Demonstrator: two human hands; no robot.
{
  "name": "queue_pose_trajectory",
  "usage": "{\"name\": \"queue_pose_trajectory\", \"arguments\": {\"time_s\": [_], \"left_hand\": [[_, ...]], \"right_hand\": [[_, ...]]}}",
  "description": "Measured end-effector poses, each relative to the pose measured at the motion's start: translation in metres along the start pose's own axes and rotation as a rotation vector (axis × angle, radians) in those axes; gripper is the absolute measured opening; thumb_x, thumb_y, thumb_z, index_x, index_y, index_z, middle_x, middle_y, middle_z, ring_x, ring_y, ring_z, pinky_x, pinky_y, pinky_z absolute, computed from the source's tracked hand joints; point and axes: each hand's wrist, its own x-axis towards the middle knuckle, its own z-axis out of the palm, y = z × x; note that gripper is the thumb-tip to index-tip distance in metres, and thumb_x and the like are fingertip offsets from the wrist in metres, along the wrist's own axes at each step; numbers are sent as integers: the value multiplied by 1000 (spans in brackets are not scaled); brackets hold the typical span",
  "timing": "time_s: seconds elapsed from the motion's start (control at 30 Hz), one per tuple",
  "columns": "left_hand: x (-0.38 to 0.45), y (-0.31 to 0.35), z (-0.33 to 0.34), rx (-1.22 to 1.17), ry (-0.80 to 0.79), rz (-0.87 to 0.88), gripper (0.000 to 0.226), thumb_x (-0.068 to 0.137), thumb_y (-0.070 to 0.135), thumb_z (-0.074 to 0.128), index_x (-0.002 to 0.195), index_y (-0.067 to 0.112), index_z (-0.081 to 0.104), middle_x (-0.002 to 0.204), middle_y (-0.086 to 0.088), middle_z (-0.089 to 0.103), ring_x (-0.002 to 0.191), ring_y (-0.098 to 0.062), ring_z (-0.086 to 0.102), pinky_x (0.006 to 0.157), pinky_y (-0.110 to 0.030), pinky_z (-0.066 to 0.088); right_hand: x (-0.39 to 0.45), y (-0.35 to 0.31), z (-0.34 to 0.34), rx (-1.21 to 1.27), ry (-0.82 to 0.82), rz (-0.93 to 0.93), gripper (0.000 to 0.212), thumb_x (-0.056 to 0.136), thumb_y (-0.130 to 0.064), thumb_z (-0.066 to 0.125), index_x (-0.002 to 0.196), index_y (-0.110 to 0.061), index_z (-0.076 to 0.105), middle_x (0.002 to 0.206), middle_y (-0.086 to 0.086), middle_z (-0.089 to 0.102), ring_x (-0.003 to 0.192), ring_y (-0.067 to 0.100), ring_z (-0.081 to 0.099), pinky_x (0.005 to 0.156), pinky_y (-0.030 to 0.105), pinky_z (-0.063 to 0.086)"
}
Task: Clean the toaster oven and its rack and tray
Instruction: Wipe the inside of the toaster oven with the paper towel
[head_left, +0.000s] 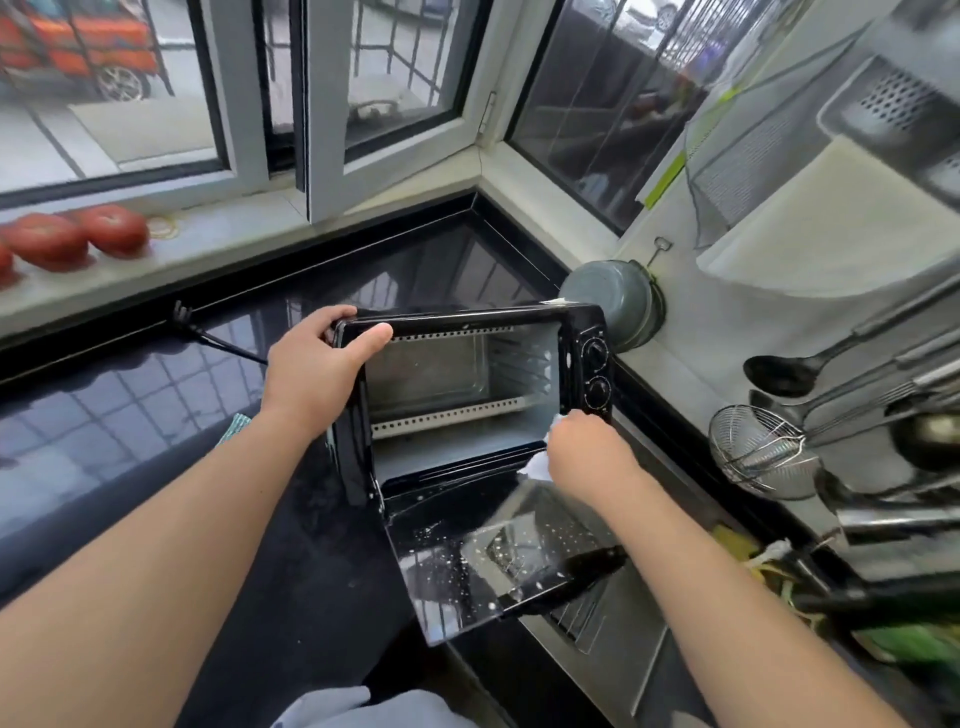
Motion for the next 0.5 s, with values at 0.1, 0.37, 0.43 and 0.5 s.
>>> {"name": "queue_pose_trajectory", "arguments": {"time_s": [0.1,0.37,0.43,0.5], "left_hand": [[-1,-1,2,-15,3,3,72,67,80,66,126,40,67,130,12,63,126,-9,55,108,-32,41],[4,-1,-1,28,-4,12,68,74,76,69,128,34,68,117,11,63,115,-7,54,100,-30,39],[2,-2,0,29,-10,17,65,77,72,71,129,33,67,119,11,63,116,-7,53,100,-30,39],[0,-2,0,23,-14,16,69,74,75,70,129,34,67,121,12,64,119,-7,54,104,-32,40]], "right_hand": [[-6,-41,-3,1,32,-118,26,86,-9,49,106,-9,65,113,10,62,108,27,56,89,35,50],[-30,-94,-1,262,13,-521,27,95,-5,47,107,-11,70,118,7,55,109,27,47,92,35,42],[-25,-53,1,177,17,-343,28,91,-2,49,106,-13,69,112,7,56,105,27,53,90,39,51],[-19,-9,4,102,11,-140,27,89,1,49,105,-12,67,104,7,57,100,27,60,85,38,55]]}}
